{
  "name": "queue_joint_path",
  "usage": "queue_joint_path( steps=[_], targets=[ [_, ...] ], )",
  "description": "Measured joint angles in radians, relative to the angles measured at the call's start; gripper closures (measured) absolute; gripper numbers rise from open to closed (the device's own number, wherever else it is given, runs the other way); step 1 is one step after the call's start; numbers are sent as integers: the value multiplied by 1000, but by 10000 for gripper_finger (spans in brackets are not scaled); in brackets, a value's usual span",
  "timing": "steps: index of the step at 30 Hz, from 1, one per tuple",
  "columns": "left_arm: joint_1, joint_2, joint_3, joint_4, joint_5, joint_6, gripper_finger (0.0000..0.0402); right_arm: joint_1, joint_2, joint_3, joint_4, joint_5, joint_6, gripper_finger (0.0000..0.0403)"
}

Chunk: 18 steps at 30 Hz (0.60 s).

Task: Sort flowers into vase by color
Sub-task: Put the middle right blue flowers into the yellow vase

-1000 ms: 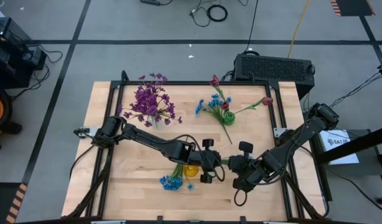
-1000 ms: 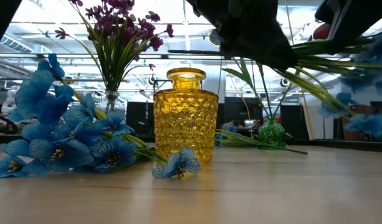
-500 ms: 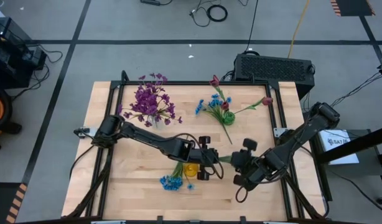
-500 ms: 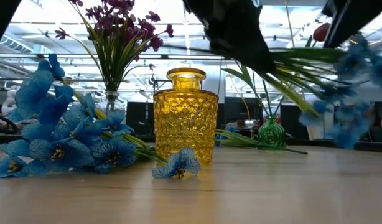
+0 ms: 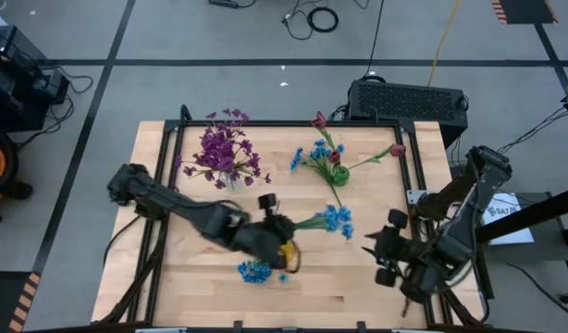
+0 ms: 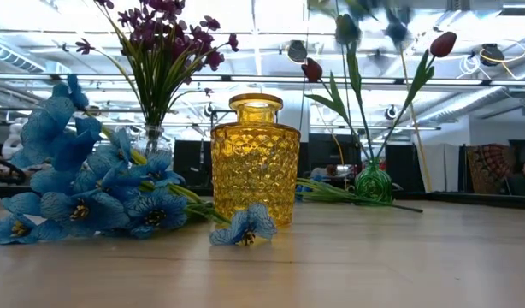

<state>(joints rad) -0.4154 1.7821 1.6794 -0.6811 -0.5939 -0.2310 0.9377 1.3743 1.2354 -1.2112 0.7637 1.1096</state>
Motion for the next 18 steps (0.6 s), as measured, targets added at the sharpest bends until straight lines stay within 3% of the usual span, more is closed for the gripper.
queue_joint_path(
  steps=[2,5,8,11,14,18],
  targets=[
    [-44,-35,0,63,-100,5,381,28,3,0,7,42,9,267],
    [-105,-65,0,222,-227,95,381,49,19,-4,63,214,-21,267],
    [-147,-64,0,456,-269,271,381,35,32,-23,187,369,-144,267],
    [-162,-52,0,673,-217,411,381,-5,43,-36,342,438,-293,267],
    [-158,-30,0,818,-119,498,381,-50,48,-36,525,432,-461,267],
    [-142,8,0,972,52,544,381,-109,55,-43,714,288,-740,267]
  ],
)
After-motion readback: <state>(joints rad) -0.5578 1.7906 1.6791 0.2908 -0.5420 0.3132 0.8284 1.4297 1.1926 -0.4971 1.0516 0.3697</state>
